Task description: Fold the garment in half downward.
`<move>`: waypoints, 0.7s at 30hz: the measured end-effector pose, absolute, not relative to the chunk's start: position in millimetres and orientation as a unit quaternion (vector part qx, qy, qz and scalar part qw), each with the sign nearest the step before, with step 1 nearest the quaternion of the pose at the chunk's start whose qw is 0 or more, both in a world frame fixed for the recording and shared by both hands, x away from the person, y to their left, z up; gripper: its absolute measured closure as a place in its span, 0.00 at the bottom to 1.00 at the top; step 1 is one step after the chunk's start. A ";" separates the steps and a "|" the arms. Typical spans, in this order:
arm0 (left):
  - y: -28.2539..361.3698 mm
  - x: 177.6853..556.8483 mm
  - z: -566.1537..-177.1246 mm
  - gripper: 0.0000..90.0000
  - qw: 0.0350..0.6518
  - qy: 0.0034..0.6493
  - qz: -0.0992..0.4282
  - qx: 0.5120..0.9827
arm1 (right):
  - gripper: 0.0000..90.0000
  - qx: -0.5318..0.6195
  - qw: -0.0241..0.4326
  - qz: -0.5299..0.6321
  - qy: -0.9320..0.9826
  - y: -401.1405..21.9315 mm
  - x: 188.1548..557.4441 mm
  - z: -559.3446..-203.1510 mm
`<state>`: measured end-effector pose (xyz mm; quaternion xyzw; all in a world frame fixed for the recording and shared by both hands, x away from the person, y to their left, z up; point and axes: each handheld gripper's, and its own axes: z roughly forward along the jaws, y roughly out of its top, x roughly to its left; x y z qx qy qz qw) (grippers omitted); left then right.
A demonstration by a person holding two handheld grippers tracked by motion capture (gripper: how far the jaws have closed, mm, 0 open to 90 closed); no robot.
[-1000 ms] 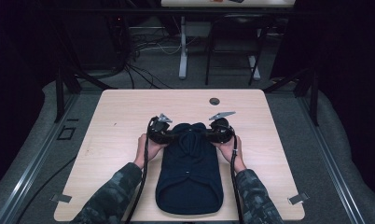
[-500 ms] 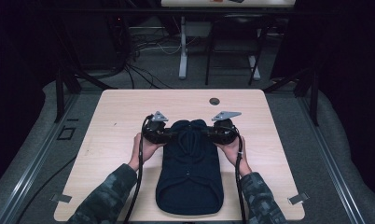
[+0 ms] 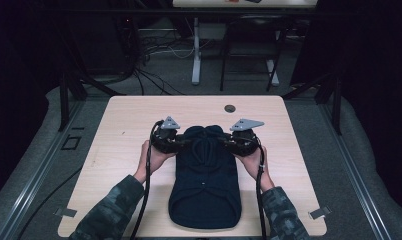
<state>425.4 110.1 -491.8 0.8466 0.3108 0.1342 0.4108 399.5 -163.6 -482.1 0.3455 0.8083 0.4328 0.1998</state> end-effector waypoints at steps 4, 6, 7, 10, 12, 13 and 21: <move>110.5 423.5 -488.6 0.75 0.413 0.305 0.133 0.848 | 0.81 0.336 0.213 0.436 0.807 -163.2 395.3 -479.4; 111.5 422.6 -487.2 0.75 0.419 0.304 0.129 0.846 | 0.81 0.330 0.220 0.437 0.807 -163.0 392.6 -478.2; 112.2 422.1 -486.4 0.75 0.419 0.302 0.126 0.847 | 0.81 0.327 0.221 0.438 0.807 -162.8 391.3 -477.7; 113.1 420.3 -485.1 0.75 0.425 0.297 0.116 0.847 | 0.82 0.318 0.232 0.441 0.807 -162.5 387.1 -476.0; 112.6 419.6 -485.0 0.74 0.422 0.290 0.109 0.852 | 0.82 0.310 0.244 0.446 0.804 -162.1 383.0 -474.7; 112.4 419.3 -484.9 0.74 0.420 0.288 0.105 0.854 | 0.82 0.306 0.253 0.448 0.801 -161.9 380.9 -474.1; 107.7 413.9 -487.9 0.79 0.414 0.267 0.108 0.864 | 0.84 0.283 0.275 0.458 0.797 -162.4 371.6 -472.8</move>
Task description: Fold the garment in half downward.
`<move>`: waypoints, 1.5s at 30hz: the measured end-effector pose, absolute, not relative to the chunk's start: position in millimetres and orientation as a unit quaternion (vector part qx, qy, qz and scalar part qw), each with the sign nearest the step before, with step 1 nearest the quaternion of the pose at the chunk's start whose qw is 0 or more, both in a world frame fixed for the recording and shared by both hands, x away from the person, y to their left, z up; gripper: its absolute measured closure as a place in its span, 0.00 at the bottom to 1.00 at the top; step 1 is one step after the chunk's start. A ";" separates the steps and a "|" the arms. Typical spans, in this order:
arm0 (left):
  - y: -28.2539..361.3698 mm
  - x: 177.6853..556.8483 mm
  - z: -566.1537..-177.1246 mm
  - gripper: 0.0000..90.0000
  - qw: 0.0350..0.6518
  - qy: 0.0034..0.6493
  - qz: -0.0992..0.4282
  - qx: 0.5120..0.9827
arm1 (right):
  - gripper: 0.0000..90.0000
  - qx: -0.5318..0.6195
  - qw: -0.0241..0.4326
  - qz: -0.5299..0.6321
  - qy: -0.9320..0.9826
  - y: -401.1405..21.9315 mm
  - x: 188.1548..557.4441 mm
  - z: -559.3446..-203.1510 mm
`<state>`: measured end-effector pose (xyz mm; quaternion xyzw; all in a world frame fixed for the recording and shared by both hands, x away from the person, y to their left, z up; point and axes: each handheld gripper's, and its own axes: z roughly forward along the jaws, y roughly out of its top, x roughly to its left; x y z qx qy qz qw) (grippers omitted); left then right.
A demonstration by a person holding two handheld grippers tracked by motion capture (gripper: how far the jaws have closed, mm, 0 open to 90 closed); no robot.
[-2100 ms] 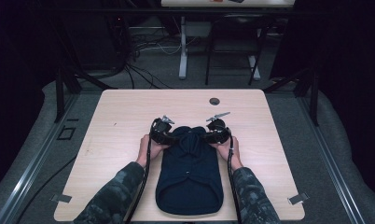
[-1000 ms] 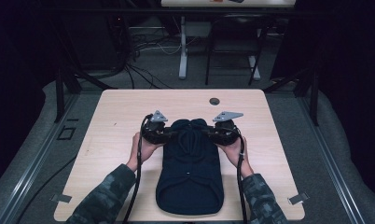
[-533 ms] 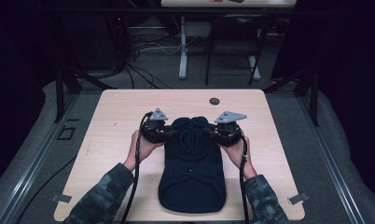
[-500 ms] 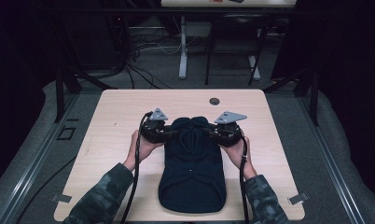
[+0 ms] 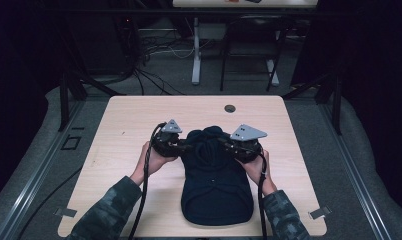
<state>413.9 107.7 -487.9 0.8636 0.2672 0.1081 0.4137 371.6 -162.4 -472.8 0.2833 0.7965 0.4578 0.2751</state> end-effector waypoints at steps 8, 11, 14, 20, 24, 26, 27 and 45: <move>104.9 402.7 -480.1 0.85 0.424 0.239 0.159 0.859 | 0.81 0.295 0.243 0.451 0.807 -173.3 372.5 -474.1; 100.7 396.6 -477.3 0.86 0.423 0.224 0.176 0.860 | 0.77 0.303 0.227 0.449 0.809 -177.0 373.6 -475.9; 98.6 393.5 -475.2 0.86 0.412 0.209 0.190 0.866 | 0.72 0.309 0.214 0.450 0.810 -180.0 373.4 -477.4; 94.0 386.6 -472.1 0.85 0.408 0.189 0.210 0.868 | 0.53 0.314 0.210 0.440 0.815 -179.2 371.8 -479.6; 91.6 381.5 -470.7 0.85 0.394 0.175 0.231 0.872 | 0.52 0.314 0.206 0.423 0.825 -174.4 372.4 -482.5; 92.9 380.4 -469.2 0.85 0.388 0.170 0.240 0.873 | 0.65 0.310 0.220 0.423 0.823 -172.1 370.3 -486.0; 94.0 380.2 -468.8 0.85 0.387 0.169 0.243 0.873 | 0.69 0.308 0.224 0.420 0.824 -171.5 369.8 -487.0; 106.3 384.6 -484.8 0.65 0.369 0.185 0.183 0.892 | 0.86 0.243 0.276 0.435 0.822 -159.2 346.4 -503.2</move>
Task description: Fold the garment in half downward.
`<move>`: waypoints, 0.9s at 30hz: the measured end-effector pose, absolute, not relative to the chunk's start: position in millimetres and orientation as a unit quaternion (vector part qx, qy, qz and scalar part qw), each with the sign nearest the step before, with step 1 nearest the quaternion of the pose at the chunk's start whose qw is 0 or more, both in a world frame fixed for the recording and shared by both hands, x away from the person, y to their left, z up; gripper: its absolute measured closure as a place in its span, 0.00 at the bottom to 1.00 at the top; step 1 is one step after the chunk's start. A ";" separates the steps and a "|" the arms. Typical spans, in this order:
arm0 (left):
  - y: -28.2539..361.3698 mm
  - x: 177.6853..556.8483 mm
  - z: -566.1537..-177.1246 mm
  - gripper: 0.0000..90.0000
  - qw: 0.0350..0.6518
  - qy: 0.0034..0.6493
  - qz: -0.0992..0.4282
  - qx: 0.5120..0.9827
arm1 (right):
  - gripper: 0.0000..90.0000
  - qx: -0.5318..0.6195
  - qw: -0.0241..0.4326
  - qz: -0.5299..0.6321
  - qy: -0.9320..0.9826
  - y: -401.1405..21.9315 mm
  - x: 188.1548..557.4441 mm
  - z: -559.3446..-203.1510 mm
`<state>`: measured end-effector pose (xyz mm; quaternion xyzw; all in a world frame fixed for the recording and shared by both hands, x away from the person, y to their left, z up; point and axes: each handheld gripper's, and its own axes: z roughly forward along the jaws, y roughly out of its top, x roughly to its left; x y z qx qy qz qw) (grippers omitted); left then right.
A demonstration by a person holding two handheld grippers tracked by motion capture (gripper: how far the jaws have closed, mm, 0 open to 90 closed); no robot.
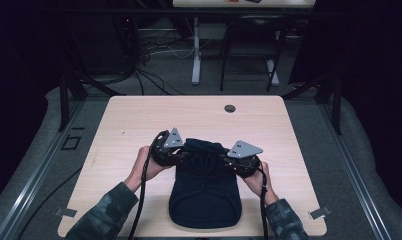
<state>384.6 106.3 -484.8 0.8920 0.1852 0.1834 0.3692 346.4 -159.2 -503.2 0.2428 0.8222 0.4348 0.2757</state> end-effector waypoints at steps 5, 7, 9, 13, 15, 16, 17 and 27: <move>106.6 389.3 -492.3 0.46 0.371 0.206 0.173 0.889 | 0.86 0.238 0.275 0.435 0.824 -158.9 344.9 -503.1; 107.2 391.6 -496.5 0.41 0.370 0.214 0.170 0.888 | 0.86 0.237 0.270 0.439 0.823 -159.8 344.9 -502.7; 108.2 394.2 -500.6 0.36 0.379 0.221 0.159 0.884 | 0.86 0.235 0.271 0.439 0.824 -160.7 345.1 -502.6; 106.8 400.1 -512.2 0.34 0.378 0.227 0.132 0.888 | 0.86 0.235 0.266 0.438 0.826 -162.0 345.6 -502.5; 104.6 401.0 -515.7 0.41 0.379 0.222 0.126 0.889 | 0.86 0.234 0.266 0.441 0.825 -162.4 345.5 -502.5; 103.0 400.8 -516.4 0.54 0.380 0.216 0.124 0.891 | 0.86 0.234 0.269 0.436 0.827 -162.4 345.5 -502.3; 101.1 400.0 -516.7 0.54 0.381 0.213 0.127 0.891 | 0.86 0.234 0.269 0.436 0.827 -162.4 345.5 -502.3; 91.5 389.7 -507.9 0.90 0.377 0.172 0.174 0.893 | 0.78 0.259 0.234 0.436 0.829 -173.5 351.8 -500.2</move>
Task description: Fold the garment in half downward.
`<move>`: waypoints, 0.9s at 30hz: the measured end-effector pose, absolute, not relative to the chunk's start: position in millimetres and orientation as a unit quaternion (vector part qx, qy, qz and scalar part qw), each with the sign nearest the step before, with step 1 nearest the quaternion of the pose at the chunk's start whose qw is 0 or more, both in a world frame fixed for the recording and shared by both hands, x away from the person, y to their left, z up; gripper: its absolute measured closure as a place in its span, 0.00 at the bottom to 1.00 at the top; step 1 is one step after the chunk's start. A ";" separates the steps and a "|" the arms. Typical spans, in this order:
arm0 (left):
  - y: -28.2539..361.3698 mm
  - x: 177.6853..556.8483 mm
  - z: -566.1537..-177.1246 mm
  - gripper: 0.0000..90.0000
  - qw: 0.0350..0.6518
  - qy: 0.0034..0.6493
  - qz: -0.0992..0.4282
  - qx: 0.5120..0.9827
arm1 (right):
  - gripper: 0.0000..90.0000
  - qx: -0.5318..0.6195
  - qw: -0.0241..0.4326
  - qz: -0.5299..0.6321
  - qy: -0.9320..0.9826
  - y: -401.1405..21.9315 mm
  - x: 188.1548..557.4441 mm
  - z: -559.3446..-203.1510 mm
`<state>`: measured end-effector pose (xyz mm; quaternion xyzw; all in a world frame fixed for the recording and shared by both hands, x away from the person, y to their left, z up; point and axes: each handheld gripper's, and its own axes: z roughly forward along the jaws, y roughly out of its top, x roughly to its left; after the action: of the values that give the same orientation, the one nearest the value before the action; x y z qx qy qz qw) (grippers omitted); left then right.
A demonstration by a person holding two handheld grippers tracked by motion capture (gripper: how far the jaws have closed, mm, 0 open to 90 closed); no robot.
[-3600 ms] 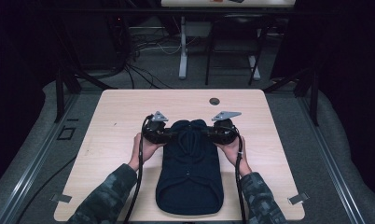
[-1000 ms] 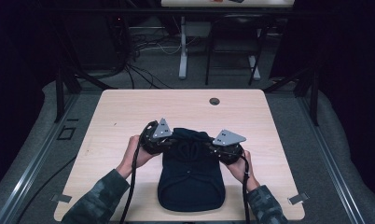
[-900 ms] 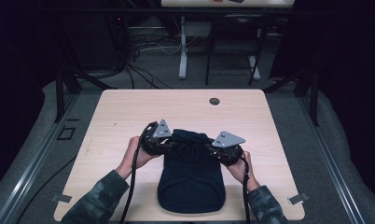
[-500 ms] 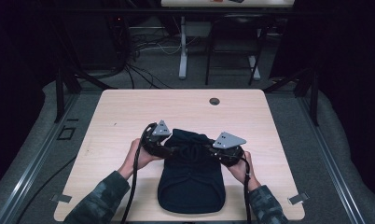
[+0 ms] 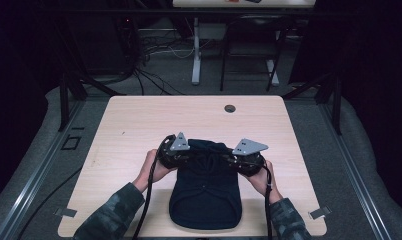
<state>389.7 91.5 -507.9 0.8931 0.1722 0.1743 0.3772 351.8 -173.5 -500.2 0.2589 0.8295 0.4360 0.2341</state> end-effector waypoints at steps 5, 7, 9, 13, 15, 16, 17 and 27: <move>87.5 383.0 -502.8 0.90 0.367 0.161 0.206 0.893 | 0.61 0.281 0.198 0.431 0.834 -177.9 357.2 -502.3; 86.2 381.1 -501.1 0.90 0.367 0.157 0.215 0.891 | 0.54 0.293 0.187 0.425 0.836 -178.0 359.7 -503.3; 85.4 379.6 -499.3 0.90 0.368 0.154 0.221 0.890 | 0.51 0.302 0.183 0.423 0.834 -176.4 361.4 -506.2; 86.5 380.0 -497.7 0.90 0.366 0.153 0.231 0.889 | 0.61 0.309 0.183 0.417 0.835 -174.5 363.0 -508.6; 88.2 380.5 -496.6 0.90 0.367 0.156 0.232 0.887 | 0.71 0.310 0.193 0.416 0.833 -174.9 362.6 -508.3; 89.4 380.8 -495.5 0.90 0.368 0.157 0.232 0.886 | 0.74 0.310 0.192 0.418 0.832 -175.0 362.5 -508.2; 90.2 380.7 -494.8 0.90 0.370 0.159 0.235 0.884 | 0.77 0.308 0.196 0.421 0.830 -174.9 361.9 -508.0; 95.9 383.5 -498.9 0.76 0.365 0.178 0.199 0.892 | 0.86 0.264 0.272 0.418 0.826 -165.6 346.8 -503.0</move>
<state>383.5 95.9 -498.9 0.8918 0.1778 0.1989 0.3654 346.8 -165.6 -503.0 0.2641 0.8257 0.4180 0.2715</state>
